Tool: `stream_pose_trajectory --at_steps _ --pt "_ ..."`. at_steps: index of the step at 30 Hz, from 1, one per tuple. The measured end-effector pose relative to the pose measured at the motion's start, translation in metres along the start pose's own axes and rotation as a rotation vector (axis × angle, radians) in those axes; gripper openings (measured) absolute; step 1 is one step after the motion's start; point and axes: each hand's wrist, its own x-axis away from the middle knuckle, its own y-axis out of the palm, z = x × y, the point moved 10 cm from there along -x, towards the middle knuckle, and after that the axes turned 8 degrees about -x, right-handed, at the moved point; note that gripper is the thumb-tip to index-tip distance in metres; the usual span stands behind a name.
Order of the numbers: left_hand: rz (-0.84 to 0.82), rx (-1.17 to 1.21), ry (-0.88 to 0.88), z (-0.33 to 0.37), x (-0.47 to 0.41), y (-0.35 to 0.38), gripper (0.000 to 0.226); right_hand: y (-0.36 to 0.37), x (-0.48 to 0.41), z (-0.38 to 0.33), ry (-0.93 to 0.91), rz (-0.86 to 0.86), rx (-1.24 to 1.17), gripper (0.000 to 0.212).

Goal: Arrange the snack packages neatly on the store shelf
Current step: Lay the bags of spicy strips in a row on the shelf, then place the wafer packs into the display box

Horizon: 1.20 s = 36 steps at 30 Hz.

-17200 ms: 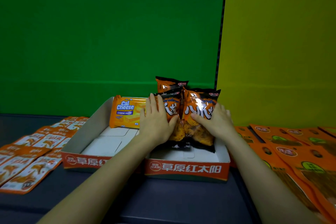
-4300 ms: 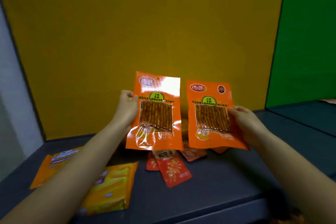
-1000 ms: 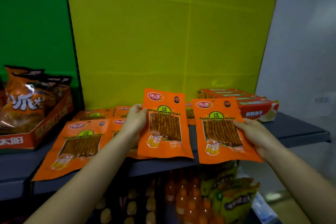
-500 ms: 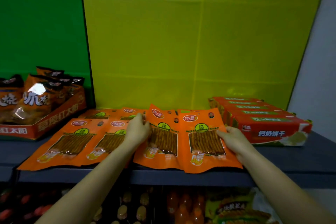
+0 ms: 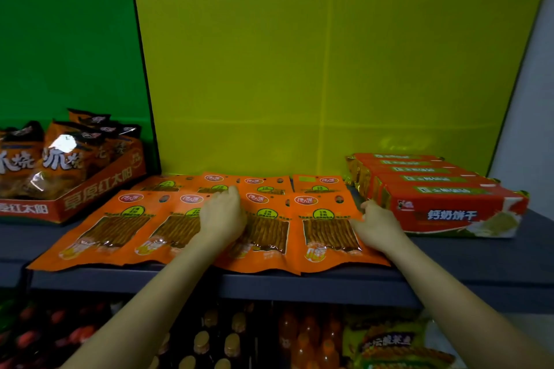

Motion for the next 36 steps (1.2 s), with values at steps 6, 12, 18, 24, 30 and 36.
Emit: stream_pose_trajectory --at_steps 6,12,18,24,30,36 --pt "-0.058 -0.161 0.057 0.009 0.002 0.002 0.035 -0.009 0.01 -0.017 -0.151 -0.014 0.286 0.032" --pt "0.126 -0.203 0.159 0.004 0.02 -0.044 0.034 -0.013 0.034 -0.077 -0.424 0.07 0.468 0.03" --pt "0.168 -0.184 0.089 -0.077 0.071 -0.077 0.047 0.056 0.067 -0.172 -0.84 -0.059 0.201 0.03" --pt "0.062 -0.307 -0.163 -0.207 0.141 -0.105 0.019 0.151 0.14 -0.276 -1.14 -0.334 0.003 0.033" --pt "0.142 -0.36 -0.281 -0.317 0.208 -0.135 0.036 0.226 0.22 -0.366 -1.297 -0.532 -0.074 0.035" --pt "0.13 -0.44 -0.323 -0.428 0.249 -0.153 0.032 0.296 0.285 -0.456 -1.329 -0.577 -0.133 0.033"
